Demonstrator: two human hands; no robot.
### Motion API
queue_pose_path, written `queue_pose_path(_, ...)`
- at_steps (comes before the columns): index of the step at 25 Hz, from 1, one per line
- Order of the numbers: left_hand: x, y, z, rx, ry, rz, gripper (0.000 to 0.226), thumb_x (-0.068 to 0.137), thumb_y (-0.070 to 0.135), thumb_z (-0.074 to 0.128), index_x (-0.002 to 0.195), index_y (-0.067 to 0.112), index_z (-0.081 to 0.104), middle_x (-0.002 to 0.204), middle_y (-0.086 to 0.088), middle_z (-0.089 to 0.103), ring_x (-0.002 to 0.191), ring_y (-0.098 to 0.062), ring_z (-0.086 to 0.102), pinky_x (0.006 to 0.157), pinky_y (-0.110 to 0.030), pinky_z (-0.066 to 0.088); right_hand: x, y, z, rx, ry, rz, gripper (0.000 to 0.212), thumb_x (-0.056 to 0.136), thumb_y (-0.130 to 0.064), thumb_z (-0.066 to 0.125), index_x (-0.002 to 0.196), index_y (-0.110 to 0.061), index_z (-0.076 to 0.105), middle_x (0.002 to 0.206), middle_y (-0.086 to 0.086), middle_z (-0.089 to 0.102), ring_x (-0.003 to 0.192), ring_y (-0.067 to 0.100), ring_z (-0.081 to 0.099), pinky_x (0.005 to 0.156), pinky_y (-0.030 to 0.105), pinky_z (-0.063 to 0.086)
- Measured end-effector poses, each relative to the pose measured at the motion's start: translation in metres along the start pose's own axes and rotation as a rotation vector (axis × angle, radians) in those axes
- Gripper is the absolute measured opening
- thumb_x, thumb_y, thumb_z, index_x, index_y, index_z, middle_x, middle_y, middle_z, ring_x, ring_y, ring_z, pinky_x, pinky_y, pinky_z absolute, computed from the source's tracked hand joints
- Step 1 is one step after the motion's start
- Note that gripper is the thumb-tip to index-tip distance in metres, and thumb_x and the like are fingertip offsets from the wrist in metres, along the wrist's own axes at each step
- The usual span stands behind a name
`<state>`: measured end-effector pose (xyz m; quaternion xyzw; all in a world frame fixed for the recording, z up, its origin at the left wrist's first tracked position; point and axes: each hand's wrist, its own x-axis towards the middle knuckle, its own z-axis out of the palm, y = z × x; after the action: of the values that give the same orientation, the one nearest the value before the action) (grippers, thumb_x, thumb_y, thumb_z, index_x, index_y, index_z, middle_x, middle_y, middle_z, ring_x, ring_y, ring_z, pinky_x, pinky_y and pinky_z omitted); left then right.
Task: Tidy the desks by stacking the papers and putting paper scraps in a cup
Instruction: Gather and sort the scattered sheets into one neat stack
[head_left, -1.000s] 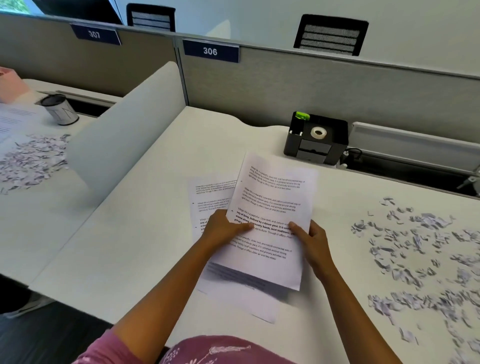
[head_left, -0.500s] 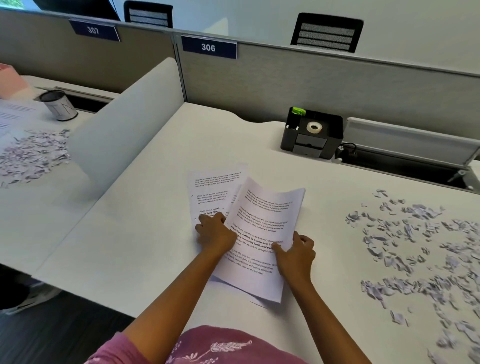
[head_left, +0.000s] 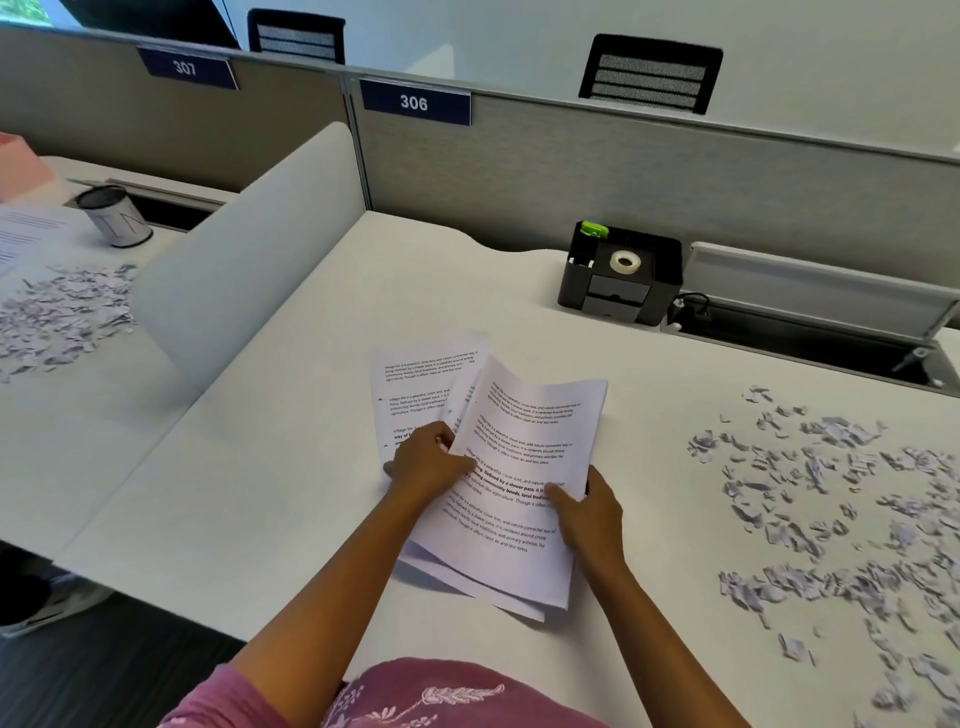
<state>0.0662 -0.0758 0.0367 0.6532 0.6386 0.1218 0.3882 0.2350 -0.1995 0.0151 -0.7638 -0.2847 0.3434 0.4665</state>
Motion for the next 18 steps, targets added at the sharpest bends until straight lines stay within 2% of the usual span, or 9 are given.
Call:
queue_pose_path(2,-0.001,-0.001,0.001,-0.130,0.002,0.078,0.025,0.077,0.024,0.079,0.083,0.018,0.055,0.082,0.008,0.058,0.078,-0.013,0.055,0.063,-0.022,0.039,0.004,-0.003,-0.003,-0.013,0.021,-0.038,0.026,0.094,-0.017,0.063,0.120,-0.017,0.057,0.109,-0.002,0.064,0.096,0.019,0.063,0.077,0.024,0.046)
queue_pose_path(4,-0.002,-0.001,0.002,-0.224,0.041,0.097,0.024,0.082,0.022,0.076,0.085,0.014,0.053,0.086,0.006,0.059,0.078,-0.012,0.056,0.061,-0.019,0.041,0.013,-0.007,-0.005,-0.020,0.003,-0.096,0.028,0.096,-0.018,0.060,0.123,-0.016,0.055,0.112,-0.003,0.062,0.099,0.019,0.061,0.082,0.026,0.046)
queue_pose_path(7,-0.002,-0.001,0.000,-0.390,0.163,0.020,0.038,0.083,0.017,0.074,0.106,0.013,0.045,0.101,-0.001,0.060,0.085,-0.014,0.059,0.063,-0.015,0.045,0.032,-0.021,-0.008,-0.032,-0.042,-0.172,0.035,0.097,-0.019,0.060,0.131,-0.014,0.053,0.116,-0.005,0.060,0.101,0.014,0.059,0.084,0.025,0.046)
queue_pose_path(9,0.003,-0.007,-0.004,-0.546,0.204,-0.067,0.052,0.083,0.016,0.075,0.116,0.018,0.036,0.109,-0.004,0.060,0.088,-0.017,0.064,0.069,-0.024,0.055,0.049,-0.033,-0.005,-0.047,-0.110,-0.224,0.037,0.097,-0.020,0.060,0.132,-0.016,0.052,0.117,-0.006,0.060,0.101,0.012,0.059,0.081,0.019,0.046)
queue_pose_path(11,0.012,-0.016,-0.010,-0.627,0.232,-0.124,0.057,0.080,0.018,0.078,0.120,0.021,0.039,0.113,-0.006,0.063,0.092,-0.022,0.068,0.081,-0.038,0.059,0.065,-0.042,0.001,-0.062,-0.200,-0.254,0.038,0.097,-0.022,0.060,0.134,-0.017,0.049,0.120,-0.006,0.059,0.103,0.010,0.059,0.082,0.017,0.047)
queue_pose_path(13,0.019,-0.023,-0.016,-0.640,0.255,-0.170,0.056,0.076,0.020,0.082,0.119,0.020,0.046,0.112,-0.005,0.066,0.093,-0.022,0.069,0.085,-0.042,0.059,0.079,-0.050,0.011,-0.089,-0.270,-0.274,0.038,0.097,-0.022,0.061,0.133,-0.017,0.048,0.122,-0.004,0.059,0.106,0.012,0.060,0.084,0.016,0.049)
queue_pose_path(15,0.026,-0.028,-0.022,-0.614,0.261,-0.223,0.056,0.075,0.020,0.083,0.119,0.018,0.047,0.111,-0.005,0.065,0.093,-0.022,0.068,0.085,-0.039,0.058,0.089,-0.056,0.025,-0.144,-0.312,-0.285,0.038,0.096,-0.020,0.062,0.130,-0.015,0.046,0.121,-0.004,0.058,0.104,0.014,0.059,0.076,0.009,0.047)
queue_pose_path(16,0.031,-0.032,-0.024,-0.583,0.260,-0.249,0.057,0.075,0.019,0.083,0.119,0.016,0.047,0.112,-0.005,0.064,0.094,-0.023,0.066,0.085,-0.038,0.057,0.093,-0.058,0.033,-0.172,-0.317,-0.276,0.040,0.095,-0.019,0.063,0.130,-0.014,0.045,0.120,-0.004,0.058,0.102,0.015,0.059,0.074,0.010,0.046)
queue_pose_path(18,0.040,-0.036,-0.026,-0.461,0.258,-0.279,0.054,0.074,0.020,0.082,0.118,0.012,0.052,0.115,-0.007,0.064,0.098,-0.024,0.063,0.087,-0.038,0.054,0.101,-0.059,0.048,-0.250,-0.295,-0.225,0.044,0.093,-0.020,0.065,0.130,-0.014,0.044,0.116,-0.002,0.057,0.100,0.019,0.059,0.076,0.024,0.046)
